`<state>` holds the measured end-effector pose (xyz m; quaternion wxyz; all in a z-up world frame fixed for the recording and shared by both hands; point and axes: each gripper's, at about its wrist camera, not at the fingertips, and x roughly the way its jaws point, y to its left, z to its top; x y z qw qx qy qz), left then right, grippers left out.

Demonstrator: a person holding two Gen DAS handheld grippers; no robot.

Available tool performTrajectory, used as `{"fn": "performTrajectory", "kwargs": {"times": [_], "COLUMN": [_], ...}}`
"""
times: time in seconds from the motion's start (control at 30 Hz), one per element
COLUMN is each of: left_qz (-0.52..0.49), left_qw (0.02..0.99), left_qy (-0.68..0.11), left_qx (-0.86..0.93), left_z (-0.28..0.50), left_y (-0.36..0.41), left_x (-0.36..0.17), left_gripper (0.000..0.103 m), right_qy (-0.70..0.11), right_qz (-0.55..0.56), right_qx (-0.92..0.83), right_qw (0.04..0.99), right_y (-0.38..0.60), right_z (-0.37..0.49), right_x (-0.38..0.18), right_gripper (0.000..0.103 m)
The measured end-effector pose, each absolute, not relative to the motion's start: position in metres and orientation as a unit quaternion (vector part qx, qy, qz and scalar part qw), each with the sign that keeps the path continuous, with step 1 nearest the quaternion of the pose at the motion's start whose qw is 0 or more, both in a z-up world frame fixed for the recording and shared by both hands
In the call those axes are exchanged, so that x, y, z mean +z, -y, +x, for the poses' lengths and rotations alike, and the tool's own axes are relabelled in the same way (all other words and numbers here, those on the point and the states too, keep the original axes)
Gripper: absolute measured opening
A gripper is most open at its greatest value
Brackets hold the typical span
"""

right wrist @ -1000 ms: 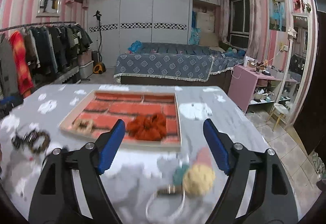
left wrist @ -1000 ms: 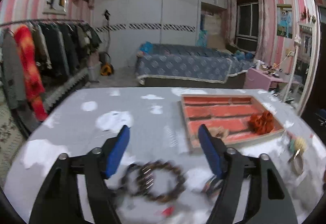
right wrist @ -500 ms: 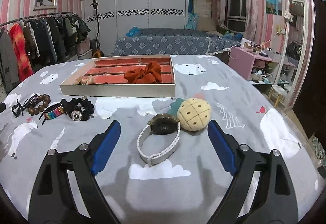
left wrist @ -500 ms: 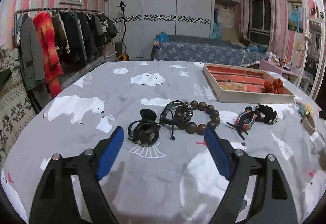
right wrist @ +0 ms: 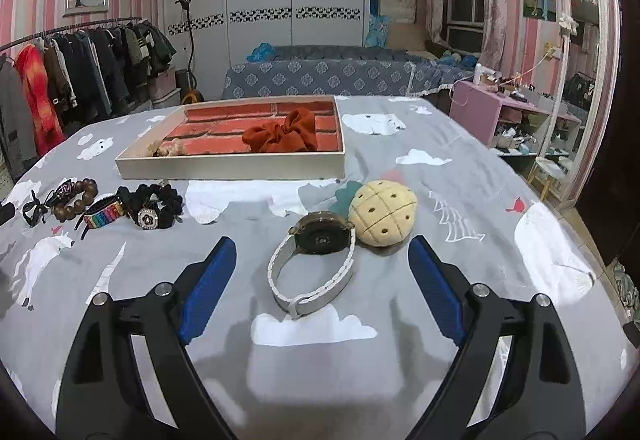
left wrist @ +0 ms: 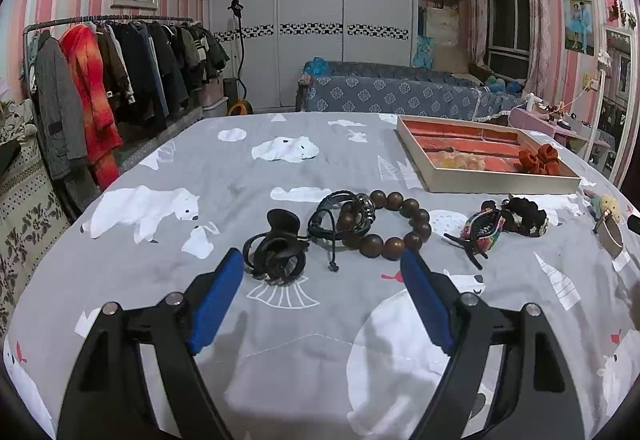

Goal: Organize jewelry
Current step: 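Grasp the black claw clip with left tool while right tool grasps white-strap watch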

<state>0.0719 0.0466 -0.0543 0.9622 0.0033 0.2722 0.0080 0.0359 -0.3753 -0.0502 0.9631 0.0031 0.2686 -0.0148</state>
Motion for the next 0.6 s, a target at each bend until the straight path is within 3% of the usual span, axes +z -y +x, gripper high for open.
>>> {"fn": "performTrajectory", "kwargs": {"times": [0.5, 0.6], "left_qz": [-0.012, -0.015], "left_qw": [0.927, 0.923], "left_qy": [-0.372, -0.380], "left_qx": [0.052, 0.055], "left_z": [0.116, 0.124], "left_y": [-0.073, -0.078], "left_x": [-0.074, -0.074], "left_gripper": [0.080, 0.080], "right_qy": [-0.378, -0.394], "right_qz": [0.003, -0.011], "right_qx": [-0.009, -0.013], "right_qw": [0.926, 0.919], "right_y": [0.376, 0.373], "right_z": [0.082, 0.092], "right_x": [-0.072, -0.077], "right_gripper": [0.090, 0.073]}}
